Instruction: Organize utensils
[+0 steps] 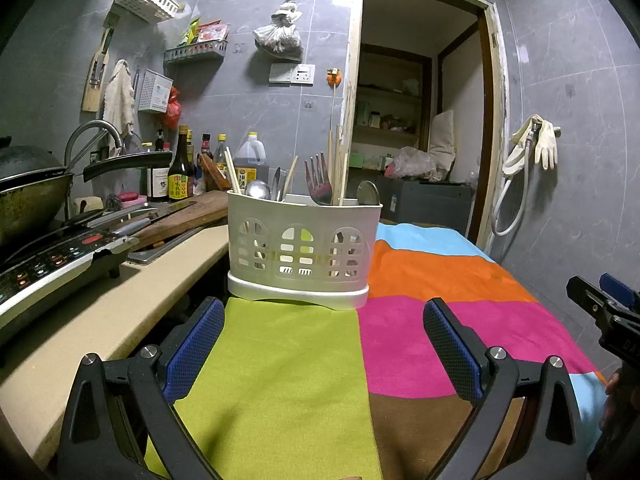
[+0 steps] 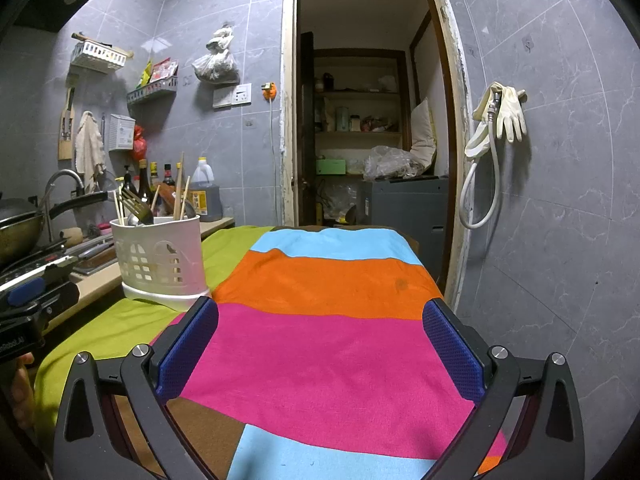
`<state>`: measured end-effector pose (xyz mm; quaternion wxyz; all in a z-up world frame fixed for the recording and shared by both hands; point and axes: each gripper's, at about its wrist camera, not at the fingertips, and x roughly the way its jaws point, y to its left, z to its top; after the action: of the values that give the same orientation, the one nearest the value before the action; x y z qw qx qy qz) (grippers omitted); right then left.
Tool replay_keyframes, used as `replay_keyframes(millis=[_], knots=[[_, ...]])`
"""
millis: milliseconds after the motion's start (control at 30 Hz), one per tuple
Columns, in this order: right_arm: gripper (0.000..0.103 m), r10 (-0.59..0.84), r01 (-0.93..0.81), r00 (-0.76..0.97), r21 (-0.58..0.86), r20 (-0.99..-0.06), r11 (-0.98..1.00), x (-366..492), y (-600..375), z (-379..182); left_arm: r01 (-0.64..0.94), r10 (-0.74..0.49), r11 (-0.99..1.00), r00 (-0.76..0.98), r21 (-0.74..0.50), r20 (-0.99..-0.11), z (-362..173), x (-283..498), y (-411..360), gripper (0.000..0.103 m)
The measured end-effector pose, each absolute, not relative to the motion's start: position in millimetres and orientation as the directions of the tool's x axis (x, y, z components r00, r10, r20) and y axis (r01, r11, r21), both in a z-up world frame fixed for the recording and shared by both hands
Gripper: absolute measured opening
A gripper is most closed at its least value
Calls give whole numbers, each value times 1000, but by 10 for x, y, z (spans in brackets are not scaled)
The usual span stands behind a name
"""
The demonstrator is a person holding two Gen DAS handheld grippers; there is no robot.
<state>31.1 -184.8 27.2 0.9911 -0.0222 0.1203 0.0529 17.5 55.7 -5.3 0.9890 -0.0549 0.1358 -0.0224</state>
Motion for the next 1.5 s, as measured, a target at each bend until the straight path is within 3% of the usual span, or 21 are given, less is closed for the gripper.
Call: replay_keyframes(millis=[1500], knots=[[103, 99, -110, 964, -30, -246, 994, 318, -1847, 262, 31, -58, 994, 962, -107, -266, -69, 188, 600, 98]])
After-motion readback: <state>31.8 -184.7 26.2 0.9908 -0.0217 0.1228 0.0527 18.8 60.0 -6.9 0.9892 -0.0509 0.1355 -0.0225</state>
